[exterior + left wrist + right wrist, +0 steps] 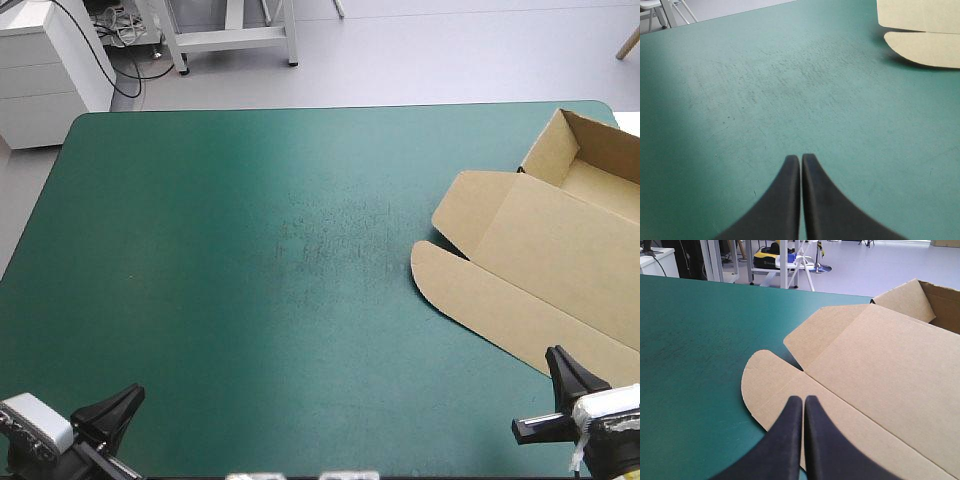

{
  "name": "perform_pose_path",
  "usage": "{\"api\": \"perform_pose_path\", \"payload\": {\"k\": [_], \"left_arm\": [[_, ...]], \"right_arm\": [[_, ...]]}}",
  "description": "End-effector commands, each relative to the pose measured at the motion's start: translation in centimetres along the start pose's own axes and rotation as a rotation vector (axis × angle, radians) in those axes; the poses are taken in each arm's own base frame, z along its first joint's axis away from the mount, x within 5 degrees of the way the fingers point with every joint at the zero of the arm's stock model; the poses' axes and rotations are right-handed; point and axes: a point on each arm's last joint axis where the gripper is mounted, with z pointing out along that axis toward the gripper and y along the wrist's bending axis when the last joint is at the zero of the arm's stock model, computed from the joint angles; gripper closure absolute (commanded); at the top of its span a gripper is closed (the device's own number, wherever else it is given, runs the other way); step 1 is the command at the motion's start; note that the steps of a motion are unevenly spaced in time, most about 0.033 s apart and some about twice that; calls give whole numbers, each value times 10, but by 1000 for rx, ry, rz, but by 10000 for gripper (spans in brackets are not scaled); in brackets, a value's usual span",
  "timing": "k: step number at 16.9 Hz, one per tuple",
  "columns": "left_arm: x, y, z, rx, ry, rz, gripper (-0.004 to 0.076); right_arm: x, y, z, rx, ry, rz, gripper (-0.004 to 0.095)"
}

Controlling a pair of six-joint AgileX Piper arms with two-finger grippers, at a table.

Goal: Fold the box

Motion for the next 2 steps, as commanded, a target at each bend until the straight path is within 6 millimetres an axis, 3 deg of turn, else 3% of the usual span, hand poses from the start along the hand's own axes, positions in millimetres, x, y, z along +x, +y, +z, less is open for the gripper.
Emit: {"api": "perform_pose_path", "payload": {"k": [1, 2], "left_arm": [[-12, 0, -7, -2, -117, -3, 731], [-12, 0, -7, -2, -117, -3, 731]], "right_arm": [[-13, -2, -7, 25, -113, -17, 910], [-13, -2, -7, 26, -113, -19, 910]]}}
